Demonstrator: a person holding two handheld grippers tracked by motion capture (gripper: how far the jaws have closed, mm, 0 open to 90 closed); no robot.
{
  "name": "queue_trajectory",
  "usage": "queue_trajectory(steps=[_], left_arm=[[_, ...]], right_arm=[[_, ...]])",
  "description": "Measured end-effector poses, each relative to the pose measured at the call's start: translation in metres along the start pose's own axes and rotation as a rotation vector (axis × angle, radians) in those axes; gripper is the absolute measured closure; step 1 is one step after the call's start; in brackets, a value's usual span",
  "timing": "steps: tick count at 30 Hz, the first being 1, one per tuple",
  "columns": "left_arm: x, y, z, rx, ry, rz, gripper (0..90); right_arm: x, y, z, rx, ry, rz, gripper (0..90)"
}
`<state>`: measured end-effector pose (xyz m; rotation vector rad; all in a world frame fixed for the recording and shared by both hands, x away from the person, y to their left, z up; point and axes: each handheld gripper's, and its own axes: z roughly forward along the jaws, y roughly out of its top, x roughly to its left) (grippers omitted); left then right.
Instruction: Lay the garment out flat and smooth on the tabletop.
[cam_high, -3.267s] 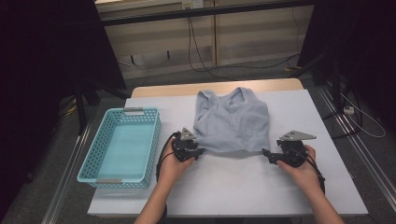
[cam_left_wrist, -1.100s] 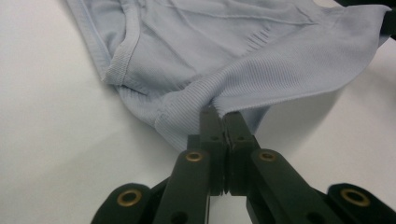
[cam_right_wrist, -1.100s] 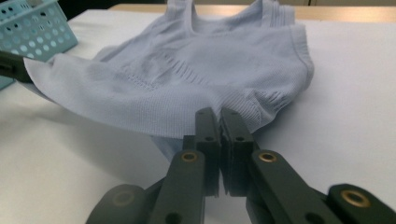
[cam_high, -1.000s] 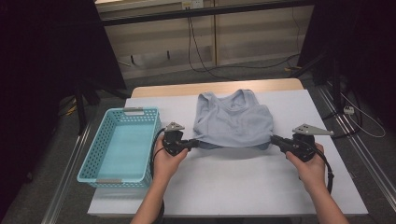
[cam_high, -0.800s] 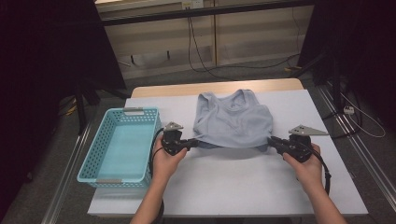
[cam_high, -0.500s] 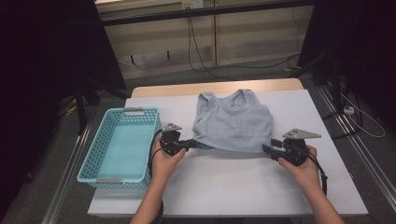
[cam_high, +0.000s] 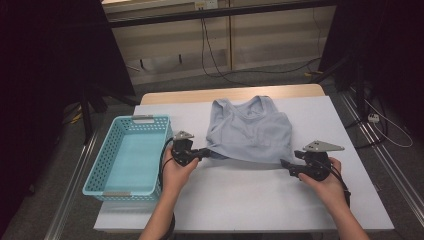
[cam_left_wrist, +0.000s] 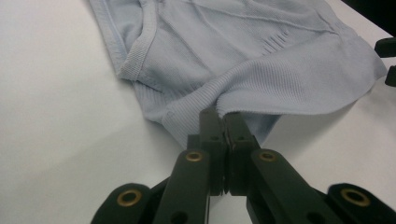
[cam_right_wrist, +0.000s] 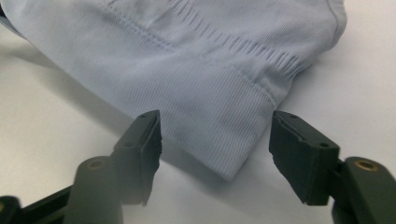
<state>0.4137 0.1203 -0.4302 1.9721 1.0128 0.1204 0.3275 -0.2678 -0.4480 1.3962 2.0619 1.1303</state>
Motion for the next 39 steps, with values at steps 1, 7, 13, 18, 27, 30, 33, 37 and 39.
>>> queue_trajectory(steps=[1, 7, 13, 18, 27, 30, 33, 37, 39], left_arm=[[0.0, 0.0, 0.0, -0.001, 0.002, 0.005, 88.8], [0.0, 0.003, -0.001, -0.002, 0.0, 0.006, 88.8], [0.001, 0.004, -0.001, -0.001, 0.0, 0.005, 88.8], [0.0, 0.002, 0.0, -0.003, -0.002, 0.0, 88.8], [-0.002, 0.003, 0.001, 0.007, 0.003, 0.015, 88.8], [-0.003, 0.002, 0.002, 0.01, 0.003, 0.015, 88.8], [-0.003, 0.0, 0.003, 0.01, 0.002, 0.008, 88.8], [-0.003, -0.001, 0.001, 0.012, 0.002, 0.017, 88.5], [-0.003, -0.001, 0.002, 0.001, 0.005, 0.012, 88.1]], right_arm=[[0.0, -0.001, 0.001, 0.007, -0.002, -0.001, 31.7], [0.002, -0.005, 0.006, 0.054, 0.004, -0.014, 31.2], [-0.002, -0.009, 0.008, 0.1, -0.023, -0.021, 40.0], [-0.003, -0.007, 0.01, 0.094, -0.059, -0.021, 48.9], [-0.009, 0.0, 0.013, 0.0, -0.056, 0.052, 56.4], [-0.009, 0.004, 0.013, -0.018, -0.046, 0.061, 56.4], [-0.008, 0.005, 0.017, 0.005, -0.019, 0.054, 58.5], [-0.008, 0.008, 0.019, 0.001, -0.01, 0.058, 61.6], [-0.008, 0.008, 0.021, -0.004, -0.006, 0.058, 63.2]])
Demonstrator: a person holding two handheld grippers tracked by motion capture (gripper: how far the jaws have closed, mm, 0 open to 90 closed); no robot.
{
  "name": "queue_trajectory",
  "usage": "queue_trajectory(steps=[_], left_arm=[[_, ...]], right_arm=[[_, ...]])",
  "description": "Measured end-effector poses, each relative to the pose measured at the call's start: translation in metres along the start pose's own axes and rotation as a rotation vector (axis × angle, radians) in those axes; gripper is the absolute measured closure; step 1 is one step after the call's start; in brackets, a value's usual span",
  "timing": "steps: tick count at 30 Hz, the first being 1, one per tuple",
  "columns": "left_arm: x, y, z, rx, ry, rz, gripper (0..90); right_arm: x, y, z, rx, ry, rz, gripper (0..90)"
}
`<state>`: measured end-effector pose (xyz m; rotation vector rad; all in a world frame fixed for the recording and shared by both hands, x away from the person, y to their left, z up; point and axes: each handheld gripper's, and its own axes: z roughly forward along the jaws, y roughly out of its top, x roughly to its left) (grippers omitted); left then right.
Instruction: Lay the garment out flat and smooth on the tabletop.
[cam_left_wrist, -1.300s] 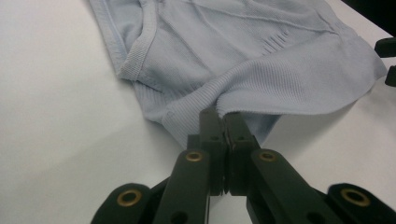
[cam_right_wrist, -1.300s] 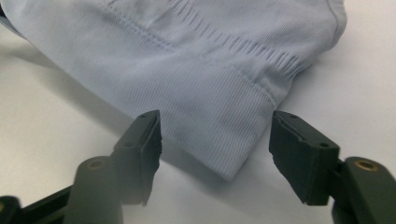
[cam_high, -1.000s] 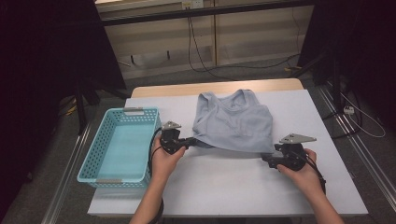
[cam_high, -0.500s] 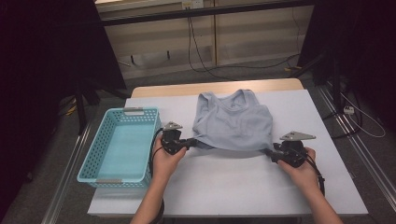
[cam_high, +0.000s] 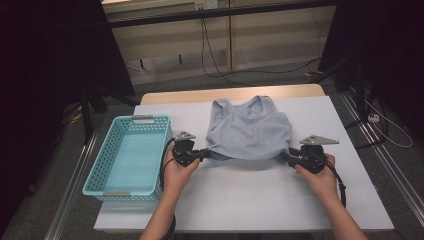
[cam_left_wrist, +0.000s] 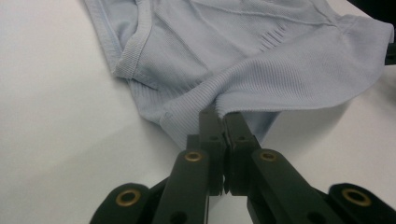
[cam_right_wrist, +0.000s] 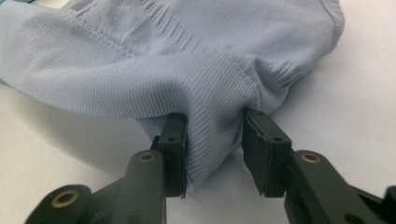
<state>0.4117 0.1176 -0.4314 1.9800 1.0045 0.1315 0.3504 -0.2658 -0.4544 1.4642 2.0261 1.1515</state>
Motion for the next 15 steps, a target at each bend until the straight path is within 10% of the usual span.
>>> queue_trajectory(steps=[15], left_arm=[[0.008, -0.015, 0.004, 0.046, 0.037, -0.019, 60.4]], right_arm=[[0.009, 0.009, 0.019, 0.041, -0.024, -0.014, 55.6]])
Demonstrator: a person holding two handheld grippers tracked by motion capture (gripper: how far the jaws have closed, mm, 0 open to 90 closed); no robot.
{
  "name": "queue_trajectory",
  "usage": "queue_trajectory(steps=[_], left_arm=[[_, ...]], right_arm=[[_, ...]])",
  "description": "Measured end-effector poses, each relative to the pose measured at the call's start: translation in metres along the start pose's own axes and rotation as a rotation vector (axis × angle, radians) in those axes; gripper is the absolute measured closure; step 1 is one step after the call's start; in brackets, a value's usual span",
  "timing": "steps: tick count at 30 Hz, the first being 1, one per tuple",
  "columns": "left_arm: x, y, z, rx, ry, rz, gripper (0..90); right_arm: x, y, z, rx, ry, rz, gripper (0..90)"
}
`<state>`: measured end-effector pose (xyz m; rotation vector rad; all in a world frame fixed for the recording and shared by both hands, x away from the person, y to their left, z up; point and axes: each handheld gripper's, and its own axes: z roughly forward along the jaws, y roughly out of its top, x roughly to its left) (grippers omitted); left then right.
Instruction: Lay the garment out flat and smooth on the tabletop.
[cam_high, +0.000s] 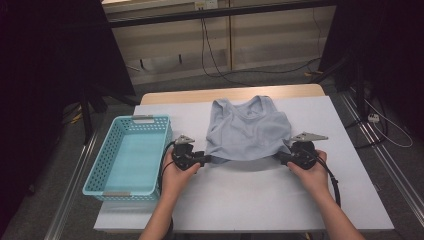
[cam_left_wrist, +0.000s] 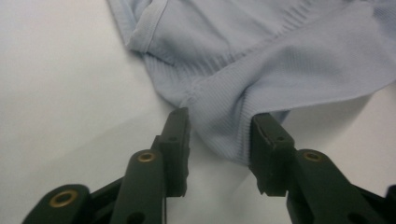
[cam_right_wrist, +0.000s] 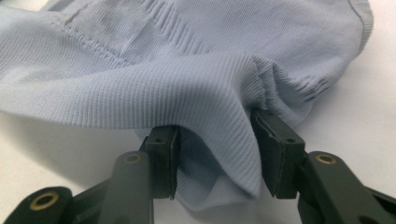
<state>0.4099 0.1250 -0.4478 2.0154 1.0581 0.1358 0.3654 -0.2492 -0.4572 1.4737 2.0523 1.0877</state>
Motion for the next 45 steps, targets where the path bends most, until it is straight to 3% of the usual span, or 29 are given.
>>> queue_trajectory(steps=[7, 12, 23, 30, 36, 41, 43, 45], left_arm=[[-0.002, -0.003, 0.007, 0.034, -0.017, -0.005, 63.8], [-0.005, 0.0, 0.013, 0.055, -0.022, -0.011, 70.6], [-0.009, 0.007, 0.015, 0.083, -0.024, -0.017, 84.9], [-0.01, 0.016, -0.008, 0.0, -0.059, -0.038, 85.7], [-0.022, 0.018, -0.021, -0.014, -0.094, -0.012, 85.6], [-0.023, 0.017, -0.025, -0.022, -0.071, 0.001, 85.6], [-0.022, 0.015, -0.023, -0.02, -0.064, 0.001, 85.6], [-0.02, 0.014, -0.02, -0.012, -0.048, 0.006, 85.7]], right_arm=[[0.003, -0.002, 0.0, 0.037, -0.014, -0.046, 75.9], [0.0, -0.005, -0.01, 0.035, 0.013, -0.052, 86.6], [-0.005, -0.008, -0.029, 0.01, 0.015, -0.042, 87.6], [-0.01, -0.005, -0.048, -0.029, 0.015, -0.029, 88.0], [-0.009, -0.004, -0.067, -0.046, -0.019, -0.06, 87.5], [-0.012, -0.008, -0.085, -0.105, -0.074, -0.044, 82.1], [-0.016, -0.01, -0.084, -0.113, -0.042, -0.01, 81.6], [-0.014, -0.011, -0.078, -0.095, -0.039, -0.028, 82.2]])
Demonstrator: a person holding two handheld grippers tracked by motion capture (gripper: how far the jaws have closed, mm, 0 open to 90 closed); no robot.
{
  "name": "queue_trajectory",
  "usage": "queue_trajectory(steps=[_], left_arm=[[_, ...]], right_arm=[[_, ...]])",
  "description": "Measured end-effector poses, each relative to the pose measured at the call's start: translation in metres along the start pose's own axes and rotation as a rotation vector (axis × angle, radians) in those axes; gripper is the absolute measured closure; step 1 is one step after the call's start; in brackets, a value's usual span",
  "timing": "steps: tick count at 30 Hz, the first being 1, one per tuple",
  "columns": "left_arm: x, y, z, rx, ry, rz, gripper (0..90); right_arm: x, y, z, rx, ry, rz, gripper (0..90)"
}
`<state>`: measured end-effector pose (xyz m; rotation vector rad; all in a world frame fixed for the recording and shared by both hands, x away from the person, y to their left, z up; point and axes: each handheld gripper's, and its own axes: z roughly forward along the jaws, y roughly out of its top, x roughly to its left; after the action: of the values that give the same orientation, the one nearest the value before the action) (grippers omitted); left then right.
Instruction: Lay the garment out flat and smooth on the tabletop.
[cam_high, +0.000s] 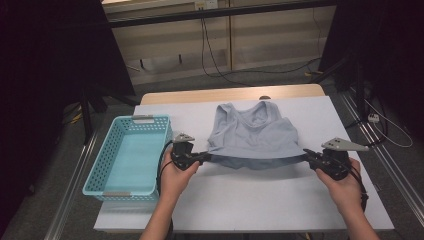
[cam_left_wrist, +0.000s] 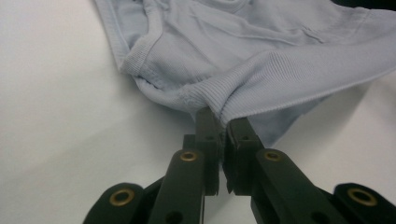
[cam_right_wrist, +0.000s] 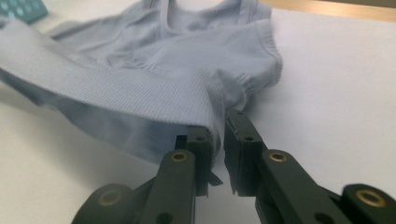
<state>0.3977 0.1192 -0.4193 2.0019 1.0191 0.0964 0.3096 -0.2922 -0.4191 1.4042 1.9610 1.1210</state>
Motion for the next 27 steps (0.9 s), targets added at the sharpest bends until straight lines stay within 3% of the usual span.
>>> queue_trajectory(steps=[6, 12, 18, 23, 27], left_arm=[[0.007, -0.004, 0.003, 0.004, 0.018, -0.021, 85.6], [0.01, -0.007, 0.003, -0.012, 0.029, -0.032, 85.6], [0.017, -0.01, 0.002, -0.012, 0.054, -0.038, 85.6], [0.017, -0.012, 0.002, -0.007, 0.066, -0.036, 85.6], [0.016, -0.013, 0.003, -0.011, 0.063, -0.031, 85.6]], right_arm=[[0.01, -0.007, 0.019, 0.069, 0.025, -0.049, 75.5], [0.012, -0.015, 0.029, 0.115, 0.009, -0.029, 56.5], [0.016, -0.018, 0.038, 0.141, 0.014, -0.021, 48.8], [0.02, -0.018, 0.043, 0.16, 0.015, -0.039, 49.0], [0.018, -0.018, 0.044, 0.169, 0.01, -0.052, 63.1]])
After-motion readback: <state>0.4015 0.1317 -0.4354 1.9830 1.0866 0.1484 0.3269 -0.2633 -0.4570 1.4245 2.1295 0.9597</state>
